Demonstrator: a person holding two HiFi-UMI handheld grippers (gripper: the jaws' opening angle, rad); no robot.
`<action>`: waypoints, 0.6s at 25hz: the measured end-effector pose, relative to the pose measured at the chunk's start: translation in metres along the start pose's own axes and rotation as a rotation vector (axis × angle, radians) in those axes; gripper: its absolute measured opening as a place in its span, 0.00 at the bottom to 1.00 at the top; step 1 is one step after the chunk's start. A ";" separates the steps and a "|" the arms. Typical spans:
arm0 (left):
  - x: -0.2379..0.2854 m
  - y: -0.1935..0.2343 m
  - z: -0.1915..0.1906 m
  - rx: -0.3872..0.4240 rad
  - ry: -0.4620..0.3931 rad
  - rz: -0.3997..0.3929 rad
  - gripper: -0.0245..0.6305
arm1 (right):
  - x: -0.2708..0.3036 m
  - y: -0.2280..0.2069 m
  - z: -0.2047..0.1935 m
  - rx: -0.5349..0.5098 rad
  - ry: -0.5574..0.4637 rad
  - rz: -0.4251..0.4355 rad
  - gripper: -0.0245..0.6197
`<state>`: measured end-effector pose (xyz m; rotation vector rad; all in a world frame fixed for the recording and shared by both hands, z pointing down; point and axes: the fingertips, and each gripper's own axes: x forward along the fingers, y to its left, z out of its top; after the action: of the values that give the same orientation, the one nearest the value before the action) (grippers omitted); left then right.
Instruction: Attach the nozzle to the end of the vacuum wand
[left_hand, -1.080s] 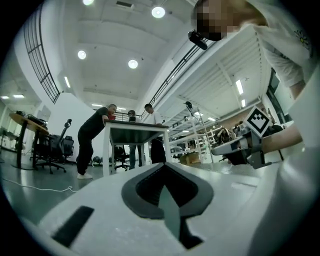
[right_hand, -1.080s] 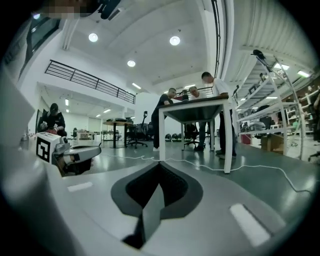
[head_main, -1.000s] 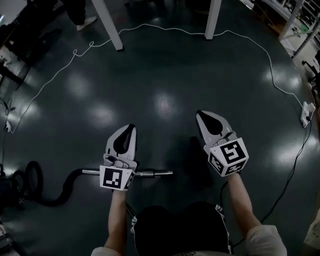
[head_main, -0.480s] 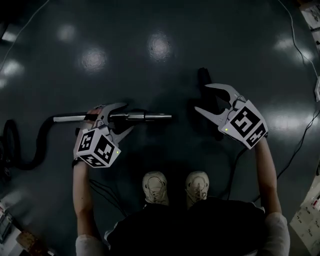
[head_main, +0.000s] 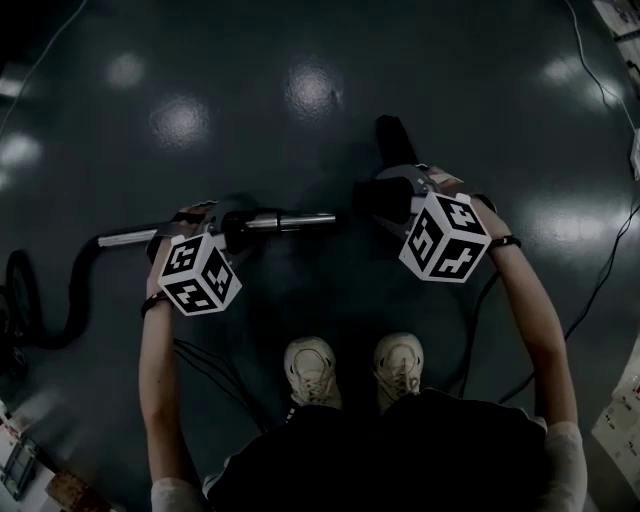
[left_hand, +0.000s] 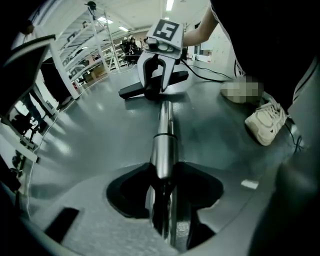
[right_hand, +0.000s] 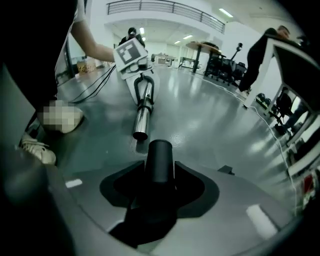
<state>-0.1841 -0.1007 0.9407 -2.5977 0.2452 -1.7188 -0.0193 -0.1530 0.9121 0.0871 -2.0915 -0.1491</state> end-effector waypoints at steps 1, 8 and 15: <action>0.000 0.001 0.001 -0.014 -0.011 0.003 0.31 | 0.003 0.004 0.001 -0.053 0.034 0.002 0.35; -0.026 0.002 0.025 -0.028 -0.111 0.008 0.31 | 0.002 0.027 0.016 -0.150 0.035 0.025 0.34; -0.029 0.006 0.044 -0.007 -0.141 0.015 0.31 | -0.021 0.033 0.025 -0.063 -0.037 -0.016 0.34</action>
<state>-0.1562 -0.1061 0.8963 -2.6990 0.2670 -1.5233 -0.0300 -0.1160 0.8866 0.0638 -2.1214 -0.2274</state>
